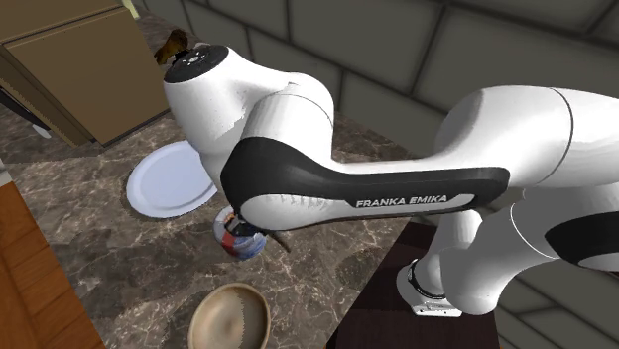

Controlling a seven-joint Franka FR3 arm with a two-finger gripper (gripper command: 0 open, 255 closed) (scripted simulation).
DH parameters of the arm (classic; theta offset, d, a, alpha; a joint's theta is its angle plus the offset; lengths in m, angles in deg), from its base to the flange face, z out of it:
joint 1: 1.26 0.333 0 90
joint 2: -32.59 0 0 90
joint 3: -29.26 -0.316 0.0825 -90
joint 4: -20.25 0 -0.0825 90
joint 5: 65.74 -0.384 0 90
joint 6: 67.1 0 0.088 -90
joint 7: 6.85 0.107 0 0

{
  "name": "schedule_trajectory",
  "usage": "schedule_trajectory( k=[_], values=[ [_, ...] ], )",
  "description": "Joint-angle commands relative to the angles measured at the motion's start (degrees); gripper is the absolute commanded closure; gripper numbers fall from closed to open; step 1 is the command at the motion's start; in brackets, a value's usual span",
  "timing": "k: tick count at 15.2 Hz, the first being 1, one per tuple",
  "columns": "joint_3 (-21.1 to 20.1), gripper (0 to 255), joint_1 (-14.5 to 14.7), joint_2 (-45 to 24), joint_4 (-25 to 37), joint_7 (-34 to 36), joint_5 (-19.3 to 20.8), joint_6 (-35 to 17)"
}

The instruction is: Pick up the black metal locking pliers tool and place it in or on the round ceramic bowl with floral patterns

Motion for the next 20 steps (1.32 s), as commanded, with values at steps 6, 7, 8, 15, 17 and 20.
schedule_trajectory(
  k=[6,7,8,15,17,20],
  values=[
    [-6.08,255,4.02,-6.29,6.9,10.36,-0.27,0.01],
    [-6.91,255,4.63,-7.49,8.25,11.84,-0.11,0.09],
    [-7.71,255,5.28,-8.76,9.7,13.32,0.11,0.21],
    [-11.21,255,8.81,-15.14,14.75,20.23,1.78,-1.26],
    [-11.16,255,8.74,-14.68,12.64,20.03,1.63,-2.93],
    [-11.1,255,8.65,-14.14,9.65,19.76,1.44,-5.39]
  ],
)
